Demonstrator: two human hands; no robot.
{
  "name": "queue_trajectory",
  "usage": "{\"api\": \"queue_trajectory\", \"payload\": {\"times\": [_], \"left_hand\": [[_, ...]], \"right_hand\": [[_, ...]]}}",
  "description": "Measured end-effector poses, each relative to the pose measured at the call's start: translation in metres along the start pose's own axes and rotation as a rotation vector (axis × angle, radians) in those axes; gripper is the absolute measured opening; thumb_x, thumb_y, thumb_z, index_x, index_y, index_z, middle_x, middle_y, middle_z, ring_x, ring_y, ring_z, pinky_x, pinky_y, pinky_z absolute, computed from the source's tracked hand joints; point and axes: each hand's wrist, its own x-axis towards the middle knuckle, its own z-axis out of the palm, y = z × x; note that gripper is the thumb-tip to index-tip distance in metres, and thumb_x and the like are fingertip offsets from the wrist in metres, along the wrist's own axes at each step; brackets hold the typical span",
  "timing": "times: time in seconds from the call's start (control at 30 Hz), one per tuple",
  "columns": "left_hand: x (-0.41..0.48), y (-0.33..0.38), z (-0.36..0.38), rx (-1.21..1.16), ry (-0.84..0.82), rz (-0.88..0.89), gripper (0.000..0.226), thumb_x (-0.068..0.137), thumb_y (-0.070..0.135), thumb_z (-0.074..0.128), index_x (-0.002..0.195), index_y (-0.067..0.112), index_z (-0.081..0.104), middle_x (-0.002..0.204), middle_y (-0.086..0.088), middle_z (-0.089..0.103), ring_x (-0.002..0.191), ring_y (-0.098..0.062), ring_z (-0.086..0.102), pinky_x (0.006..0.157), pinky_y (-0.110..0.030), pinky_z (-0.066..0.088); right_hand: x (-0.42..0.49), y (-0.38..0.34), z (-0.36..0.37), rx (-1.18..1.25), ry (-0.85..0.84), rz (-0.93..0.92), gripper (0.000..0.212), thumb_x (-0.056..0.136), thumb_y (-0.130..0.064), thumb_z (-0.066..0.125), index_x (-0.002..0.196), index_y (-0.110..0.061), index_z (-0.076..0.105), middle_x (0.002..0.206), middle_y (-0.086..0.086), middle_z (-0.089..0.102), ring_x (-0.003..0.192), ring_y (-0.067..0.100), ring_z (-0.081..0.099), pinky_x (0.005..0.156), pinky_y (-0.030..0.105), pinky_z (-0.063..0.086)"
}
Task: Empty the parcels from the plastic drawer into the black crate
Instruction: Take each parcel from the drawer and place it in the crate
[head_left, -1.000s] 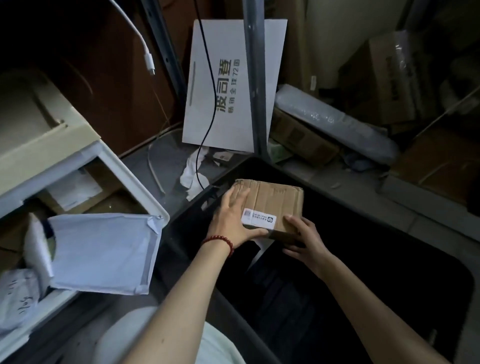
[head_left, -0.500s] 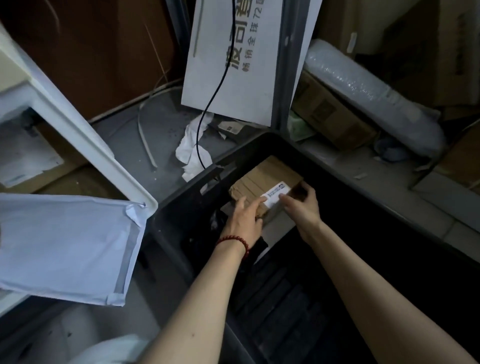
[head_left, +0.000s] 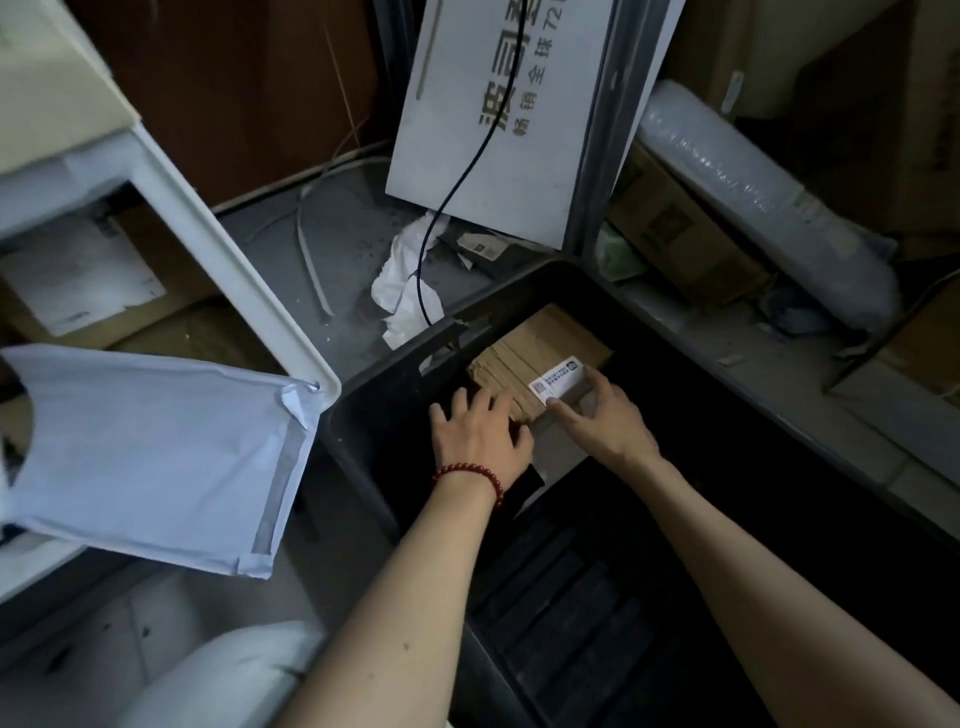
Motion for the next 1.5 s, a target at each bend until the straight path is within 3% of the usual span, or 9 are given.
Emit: {"api": "queue_trajectory", "payload": {"times": [0.1,0.27,0.43,0.67,0.8,1.0,1.13,1.3,1.5], "left_hand": [[-0.017,-0.014,-0.015,-0.011,0.065,-0.028,0.051,0.095,0.048,0.039,0.139,0.023,0.041,0.14,0.001,0.048,0.127,-0.025,0.041,0.099,-0.045,0.03],[-0.052,-0.025,-0.053,-0.111,0.11,-0.079,0.044,0.095,0.05,0.04,0.131,0.027,0.049,0.127,0.003,0.058,0.119,-0.023,0.047,0.096,-0.043,0.033],[-0.088,-0.037,-0.106,-0.023,0.24,-0.071,0.043,0.092,0.05,0.043,0.128,0.029,0.05,0.127,0.003,0.058,0.122,-0.024,0.045,0.098,-0.043,0.03],[-0.161,-0.119,-0.152,-0.038,0.334,-0.256,0.044,0.093,0.051,0.043,0.129,0.027,0.048,0.128,-0.004,0.058,0.12,-0.028,0.048,0.094,-0.041,0.035],[-0.206,-0.182,-0.16,-0.039,0.322,-0.42,0.048,0.093,0.049,0.045,0.136,0.029,0.044,0.136,-0.001,0.054,0.125,-0.027,0.046,0.101,-0.042,0.034],[-0.252,-0.245,-0.154,-0.19,0.327,-0.517,0.045,0.092,0.047,0.05,0.132,0.028,0.049,0.131,-0.001,0.057,0.12,-0.025,0.052,0.096,-0.036,0.045],[-0.256,-0.244,-0.12,-0.215,0.264,-0.483,0.041,0.092,0.046,0.05,0.13,0.031,0.048,0.13,0.006,0.058,0.119,-0.021,0.053,0.094,-0.035,0.045],[-0.24,-0.212,-0.091,-0.171,0.338,-0.279,0.046,0.09,0.049,0.049,0.133,0.033,0.043,0.128,0.008,0.057,0.116,-0.018,0.054,0.091,-0.033,0.043],[-0.222,-0.218,-0.068,-0.31,0.184,-0.423,0.066,0.088,0.052,0.054,0.142,0.028,0.026,0.133,-0.002,0.052,0.119,-0.025,0.053,0.086,-0.037,0.049]], "right_hand": [[-0.017,-0.013,-0.011,-0.236,0.051,-0.082,0.073,0.087,-0.067,0.045,0.148,-0.031,0.028,0.151,0.004,0.035,0.135,0.028,0.037,0.095,0.042,0.043],[-0.048,-0.061,-0.02,-0.27,0.087,-0.225,0.061,0.088,-0.064,0.046,0.14,-0.032,0.041,0.145,0.0,0.042,0.131,0.023,0.041,0.091,0.039,0.046],[-0.095,-0.109,-0.027,-0.264,0.112,-0.38,0.054,0.089,-0.063,0.045,0.134,-0.033,0.047,0.144,-0.002,0.044,0.131,0.022,0.042,0.096,0.039,0.046],[-0.154,-0.177,-0.026,-0.186,0.076,-0.504,0.052,0.088,-0.059,0.052,0.128,-0.027,0.054,0.135,0.002,0.05,0.122,0.023,0.051,0.09,0.036,0.048],[-0.179,-0.213,-0.008,-0.2,-0.042,-0.585,0.052,0.09,-0.052,0.056,0.132,-0.021,0.052,0.131,0.007,0.053,0.117,0.025,0.054,0.093,0.036,0.047],[-0.197,-0.243,0.023,-0.176,-0.102,-0.624,0.057,0.091,-0.048,0.056,0.137,-0.016,0.045,0.136,0.009,0.051,0.121,0.027,0.051,0.096,0.039,0.046],[-0.196,-0.235,0.04,-0.165,-0.114,-0.603,0.059,0.091,-0.046,0.058,0.14,-0.018,0.04,0.139,0.006,0.046,0.121,0.025,0.05,0.095,0.039,0.046],[-0.186,-0.236,0.05,-0.215,-0.088,-0.744,0.058,0.092,-0.042,0.058,0.143,-0.022,0.036,0.145,0.001,0.039,0.126,0.022,0.045,0.094,0.041,0.047],[-0.162,-0.242,0.065,-0.188,-0.1,-0.767,0.07,0.091,-0.037,0.062,0.148,-0.016,0.026,0.148,0.005,0.035,0.132,0.024,0.041,0.102,0.039,0.042]]}}
